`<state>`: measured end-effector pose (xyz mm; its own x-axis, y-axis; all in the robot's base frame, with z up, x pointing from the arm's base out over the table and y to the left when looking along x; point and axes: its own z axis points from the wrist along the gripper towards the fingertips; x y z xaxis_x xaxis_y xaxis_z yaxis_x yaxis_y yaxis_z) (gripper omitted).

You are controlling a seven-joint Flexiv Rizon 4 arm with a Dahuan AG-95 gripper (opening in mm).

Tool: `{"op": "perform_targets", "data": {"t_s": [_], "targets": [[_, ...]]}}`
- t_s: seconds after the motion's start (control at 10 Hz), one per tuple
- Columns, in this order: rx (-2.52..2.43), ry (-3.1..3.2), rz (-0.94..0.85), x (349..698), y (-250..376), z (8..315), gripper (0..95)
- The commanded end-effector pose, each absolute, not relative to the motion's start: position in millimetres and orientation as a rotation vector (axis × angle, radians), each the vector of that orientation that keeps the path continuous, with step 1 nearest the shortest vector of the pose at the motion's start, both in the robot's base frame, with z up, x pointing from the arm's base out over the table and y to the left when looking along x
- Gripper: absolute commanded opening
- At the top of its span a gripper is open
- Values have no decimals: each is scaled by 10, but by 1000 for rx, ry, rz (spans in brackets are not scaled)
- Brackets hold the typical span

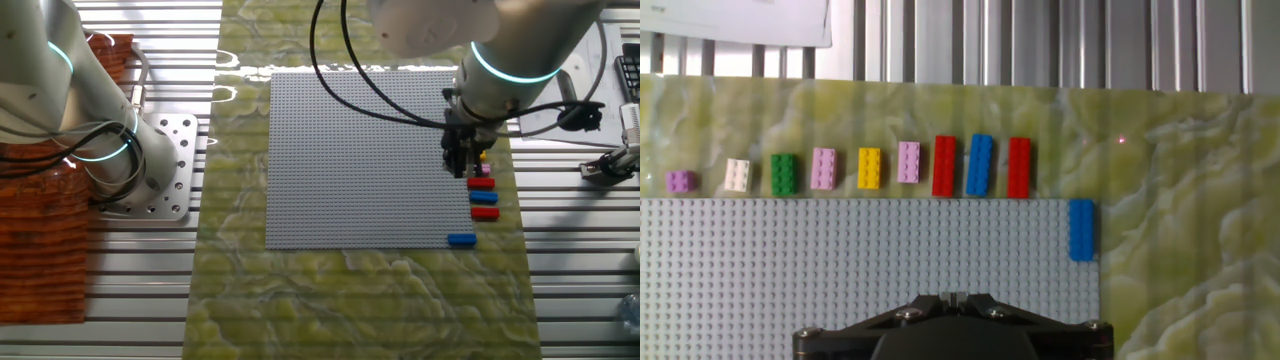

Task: Stack small Lego blocks randomly, one at a time

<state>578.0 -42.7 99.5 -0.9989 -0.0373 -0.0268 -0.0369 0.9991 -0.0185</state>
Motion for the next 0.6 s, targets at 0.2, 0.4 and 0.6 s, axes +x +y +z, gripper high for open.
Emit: {"op": "perform_targets", "data": {"t_s": [0.2, 0.4, 0.6], "targets": [[-51, 3112, -38, 5854, -432, 871, 0], [-52, 3109, -40, 5902, -440, 861, 0], [-73, 3105, -43, 5907, -444, 868, 0]]}}
